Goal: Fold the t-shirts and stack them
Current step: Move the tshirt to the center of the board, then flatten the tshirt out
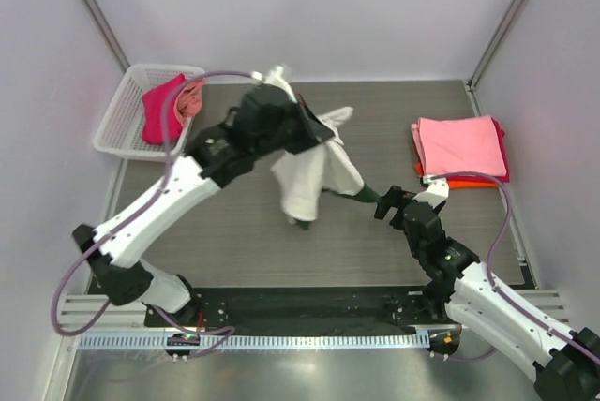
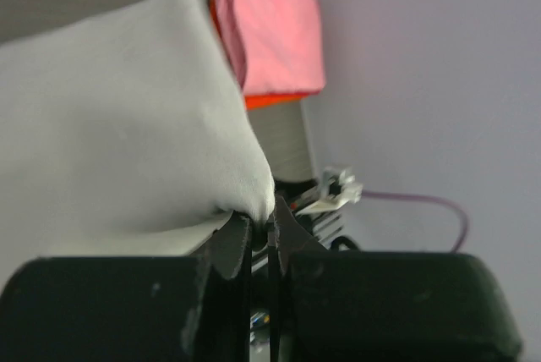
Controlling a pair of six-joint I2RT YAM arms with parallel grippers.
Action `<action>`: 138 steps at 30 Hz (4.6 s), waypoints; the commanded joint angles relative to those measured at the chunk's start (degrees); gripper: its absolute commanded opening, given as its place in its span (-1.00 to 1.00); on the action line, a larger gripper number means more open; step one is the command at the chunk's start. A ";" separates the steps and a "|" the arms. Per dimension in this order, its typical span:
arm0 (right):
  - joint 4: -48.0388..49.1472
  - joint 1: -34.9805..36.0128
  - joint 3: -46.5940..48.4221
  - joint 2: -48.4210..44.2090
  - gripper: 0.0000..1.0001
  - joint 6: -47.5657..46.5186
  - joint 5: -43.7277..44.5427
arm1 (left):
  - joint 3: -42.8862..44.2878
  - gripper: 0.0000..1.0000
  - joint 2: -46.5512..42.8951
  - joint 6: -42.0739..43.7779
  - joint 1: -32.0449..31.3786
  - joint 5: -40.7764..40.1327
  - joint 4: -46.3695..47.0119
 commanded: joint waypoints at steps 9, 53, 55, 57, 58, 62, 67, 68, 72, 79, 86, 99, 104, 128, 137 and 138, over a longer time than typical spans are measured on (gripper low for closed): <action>1.31 0.01 0.12 -2.68 0.94 0.29 1.03 | -21.03 -0.92 -15.20 -1.98 7.40 -15.09 6.60; 29.79 12.14 19.97 59.53 -0.20 34.75 -23.33 | -44.01 0.78 -28.49 11.73 6.62 -21.24 -6.46; 28.30 12.06 21.99 61.21 -0.63 32.91 -22.44 | -44.01 0.78 -29.28 11.99 6.62 -21.59 -7.33; 24.71 11.97 26.20 60.78 -0.96 27.92 -20.77 | -43.57 0.79 -29.64 12.17 6.62 -22.12 -8.39; 18.25 11.97 28.05 58.51 -0.98 25.72 -19.20 | -43.40 0.79 -29.99 12.25 6.62 -22.21 -9.18; 4.69 12.76 39.71 48.58 -0.98 16.39 -13.65 | -42.61 0.79 -31.13 12.69 6.62 -22.65 -10.68; -15.96 22.40 63.80 46.36 -0.98 2.08 -13.36 | -41.56 0.80 -32.71 13.13 6.62 -23.96 -10.68; -18.18 23.73 70.89 46.97 -0.97 0.92 -14.95 | -41.03 0.80 -32.80 13.22 6.62 -23.88 -10.85; -29.24 25.85 81.58 46.10 -0.98 -2.25 -19.18 | -38.92 0.80 -32.45 13.22 6.62 -23.09 -11.82; -37.89 21.38 72.56 36.79 -0.98 -3.58 -15.57 | -40.41 0.82 -32.98 12.43 6.62 -20.98 -10.59; -33.85 14.35 51.20 28.17 -0.97 -3.49 -21.28 | -42.35 0.99 -25.63 16.91 2.25 -7.88 -1.63; -37.60 11.44 26.23 -8.24 -0.97 13.10 -21.03 | -36.81 0.99 -3.19 19.20 -6.22 -15.18 4.35; -47.37 11.44 30.61 -22.18 -0.98 20.15 -14.63 | -34.10 0.99 -0.55 19.55 -6.21 -14.74 6.02; -54.06 11.53 31.23 -22.11 -0.98 21.39 -10.31 | -21.35 0.40 17.28 26.58 -15.79 -10.70 8.42; -53.71 11.44 30.35 -21.76 -0.97 21.91 -9.25 | -13.17 0.00 29.76 28.69 -15.71 -2.79 5.33; -53.62 11.53 30.18 -21.76 -0.98 22.00 -9.16 | -12.21 -0.17 30.47 28.78 -15.71 -3.05 4.54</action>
